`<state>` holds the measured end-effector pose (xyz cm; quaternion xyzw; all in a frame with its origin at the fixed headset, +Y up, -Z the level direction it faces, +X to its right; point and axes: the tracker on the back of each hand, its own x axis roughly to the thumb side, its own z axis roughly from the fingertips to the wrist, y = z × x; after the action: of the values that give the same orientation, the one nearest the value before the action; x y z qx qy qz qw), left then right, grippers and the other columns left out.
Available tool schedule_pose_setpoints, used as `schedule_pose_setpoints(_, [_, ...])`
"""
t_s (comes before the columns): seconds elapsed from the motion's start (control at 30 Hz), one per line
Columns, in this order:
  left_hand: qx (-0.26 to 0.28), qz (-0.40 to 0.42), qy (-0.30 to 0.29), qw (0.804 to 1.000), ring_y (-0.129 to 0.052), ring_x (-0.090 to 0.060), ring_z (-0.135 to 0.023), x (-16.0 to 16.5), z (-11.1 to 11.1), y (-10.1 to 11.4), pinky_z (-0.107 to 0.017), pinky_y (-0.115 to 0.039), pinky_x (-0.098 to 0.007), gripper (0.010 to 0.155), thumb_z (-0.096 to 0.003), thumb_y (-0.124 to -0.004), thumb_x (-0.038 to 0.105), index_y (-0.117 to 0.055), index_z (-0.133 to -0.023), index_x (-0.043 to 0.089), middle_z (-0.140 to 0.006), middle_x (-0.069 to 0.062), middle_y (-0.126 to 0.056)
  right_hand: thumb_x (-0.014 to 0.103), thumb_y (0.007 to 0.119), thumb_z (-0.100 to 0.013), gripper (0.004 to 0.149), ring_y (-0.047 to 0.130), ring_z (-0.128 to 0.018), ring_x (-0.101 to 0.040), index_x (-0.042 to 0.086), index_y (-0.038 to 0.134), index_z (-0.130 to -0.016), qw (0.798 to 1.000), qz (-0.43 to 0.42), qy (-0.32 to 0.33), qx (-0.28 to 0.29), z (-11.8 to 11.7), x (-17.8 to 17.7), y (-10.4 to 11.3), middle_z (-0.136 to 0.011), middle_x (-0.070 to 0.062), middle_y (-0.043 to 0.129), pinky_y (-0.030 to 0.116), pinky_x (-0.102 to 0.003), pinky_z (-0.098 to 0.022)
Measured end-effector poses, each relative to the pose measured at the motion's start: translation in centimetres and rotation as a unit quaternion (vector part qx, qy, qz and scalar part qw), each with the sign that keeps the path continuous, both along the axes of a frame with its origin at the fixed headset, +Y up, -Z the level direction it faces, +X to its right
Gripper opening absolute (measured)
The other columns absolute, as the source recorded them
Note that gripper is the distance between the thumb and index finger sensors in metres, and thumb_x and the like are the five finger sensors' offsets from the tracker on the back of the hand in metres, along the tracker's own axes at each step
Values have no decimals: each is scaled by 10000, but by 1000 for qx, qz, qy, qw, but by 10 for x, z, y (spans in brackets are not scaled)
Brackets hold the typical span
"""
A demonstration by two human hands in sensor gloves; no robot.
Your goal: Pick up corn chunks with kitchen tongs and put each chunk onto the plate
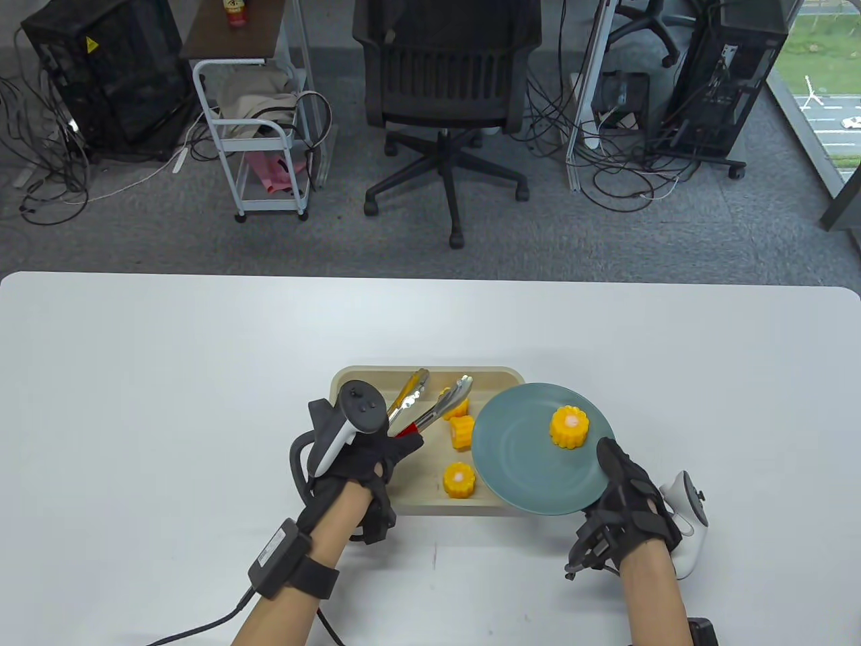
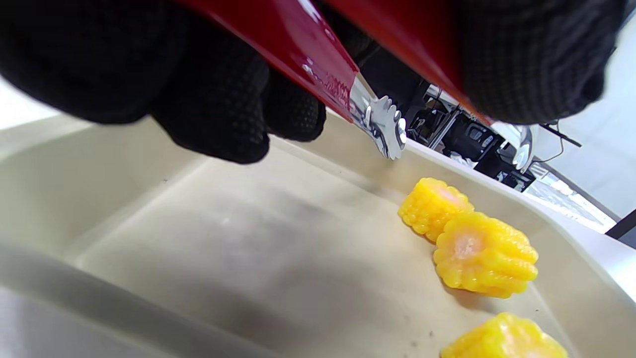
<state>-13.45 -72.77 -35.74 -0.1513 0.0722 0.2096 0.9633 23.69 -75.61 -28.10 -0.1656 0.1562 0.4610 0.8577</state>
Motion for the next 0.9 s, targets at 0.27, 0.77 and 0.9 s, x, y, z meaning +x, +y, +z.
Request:
schedule_pose_setpoints(0.27, [-19, -10, -2, 1000, -1030, -300, -360, 3, -4, -8, -195, -905, -454, 845, -394, -777, 675, -601, -1074, 206, -834, -154, -903, 411, 564, -536, 567, 876, -850, -416, 184, 462, -1044, 1000, 3, 0, -2, 0, 0, -1, -1025, -183, 695, 870, -463, -568])
schedule_pose_setpoints(0.77, [-30, -26, -13, 999, -1036, -273, -334, 11, -8, -16, -182, -908, -443, 760, -417, -766, 653, -630, -1053, 259, -802, -102, -934, 412, 564, -535, 567, 874, -853, -416, 185, 459, -1045, 1000, 5, 1, -7, 0, -1, -2, -1028, -182, 691, 870, -463, -567])
schedule_pose_setpoints(0.9, [-28, -22, -15, 999, -1034, -269, -338, 9, -9, -17, -189, -906, -440, 744, -422, -762, 650, -630, -1053, 277, -810, -93, -931, 412, 564, -535, 567, 873, -854, -415, 185, 459, -1045, 1000, 8, 1, -10, 0, -1, -3, -1027, -181, 695, 869, -463, -569])
